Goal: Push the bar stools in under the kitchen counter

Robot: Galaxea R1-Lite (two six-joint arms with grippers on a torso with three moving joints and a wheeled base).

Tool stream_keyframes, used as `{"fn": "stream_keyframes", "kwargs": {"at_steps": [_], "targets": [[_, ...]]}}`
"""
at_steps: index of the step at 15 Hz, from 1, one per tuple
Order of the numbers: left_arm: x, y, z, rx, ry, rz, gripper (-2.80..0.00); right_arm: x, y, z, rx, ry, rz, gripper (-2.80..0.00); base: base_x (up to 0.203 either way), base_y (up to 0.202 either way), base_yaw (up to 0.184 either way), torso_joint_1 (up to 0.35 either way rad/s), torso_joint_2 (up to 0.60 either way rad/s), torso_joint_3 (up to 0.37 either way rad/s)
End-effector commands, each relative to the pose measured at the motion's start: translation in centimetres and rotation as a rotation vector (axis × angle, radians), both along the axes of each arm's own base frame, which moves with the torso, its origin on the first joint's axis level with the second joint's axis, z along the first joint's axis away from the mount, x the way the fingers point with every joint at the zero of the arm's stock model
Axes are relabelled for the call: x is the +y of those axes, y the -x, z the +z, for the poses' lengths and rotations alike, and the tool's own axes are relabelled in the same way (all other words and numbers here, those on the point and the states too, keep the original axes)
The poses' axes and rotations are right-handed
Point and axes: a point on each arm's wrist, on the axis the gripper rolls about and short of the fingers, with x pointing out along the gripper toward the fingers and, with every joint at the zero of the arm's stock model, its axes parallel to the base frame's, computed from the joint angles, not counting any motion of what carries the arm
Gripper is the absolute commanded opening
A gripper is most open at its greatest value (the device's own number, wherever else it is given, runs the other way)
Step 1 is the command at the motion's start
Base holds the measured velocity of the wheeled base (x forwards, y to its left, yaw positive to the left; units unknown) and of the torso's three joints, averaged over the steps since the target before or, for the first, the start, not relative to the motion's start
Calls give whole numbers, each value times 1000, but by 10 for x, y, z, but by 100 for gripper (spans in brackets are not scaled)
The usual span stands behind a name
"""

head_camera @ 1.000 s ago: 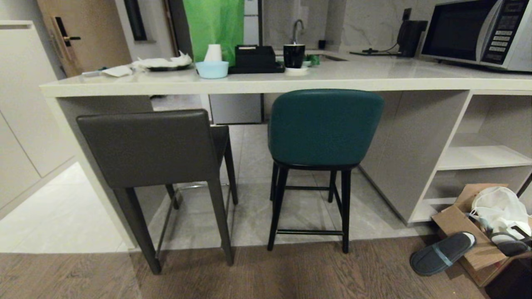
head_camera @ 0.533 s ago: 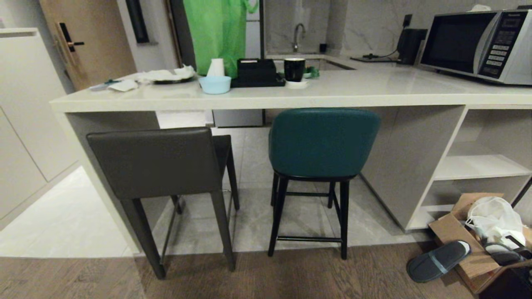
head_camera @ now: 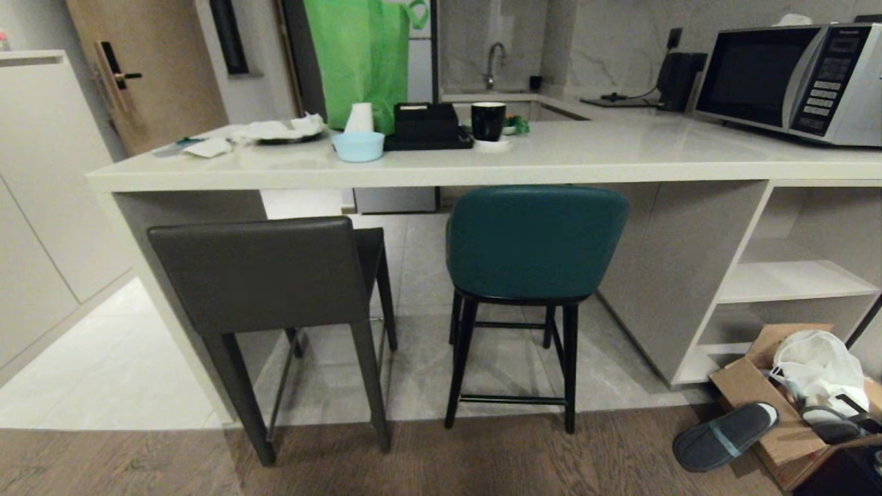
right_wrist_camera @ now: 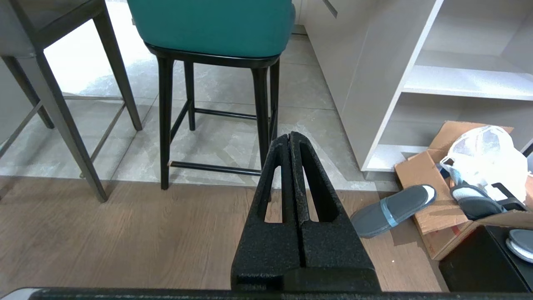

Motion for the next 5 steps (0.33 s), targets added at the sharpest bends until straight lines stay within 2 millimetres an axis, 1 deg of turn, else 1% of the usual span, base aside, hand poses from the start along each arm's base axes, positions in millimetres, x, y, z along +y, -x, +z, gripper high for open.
{"fn": "stream_keyframes", "kwargs": {"at_steps": [1, 5], "targets": [[0, 0, -1, 4, 0, 0, -280, 0, 0, 0, 1, -1, 1, -280, 0, 0, 0, 0, 0, 0], [0, 0, -1, 4, 0, 0, -280, -1, 0, 0, -1, -72, -26, -280, 0, 0, 0, 0, 0, 0]]}}
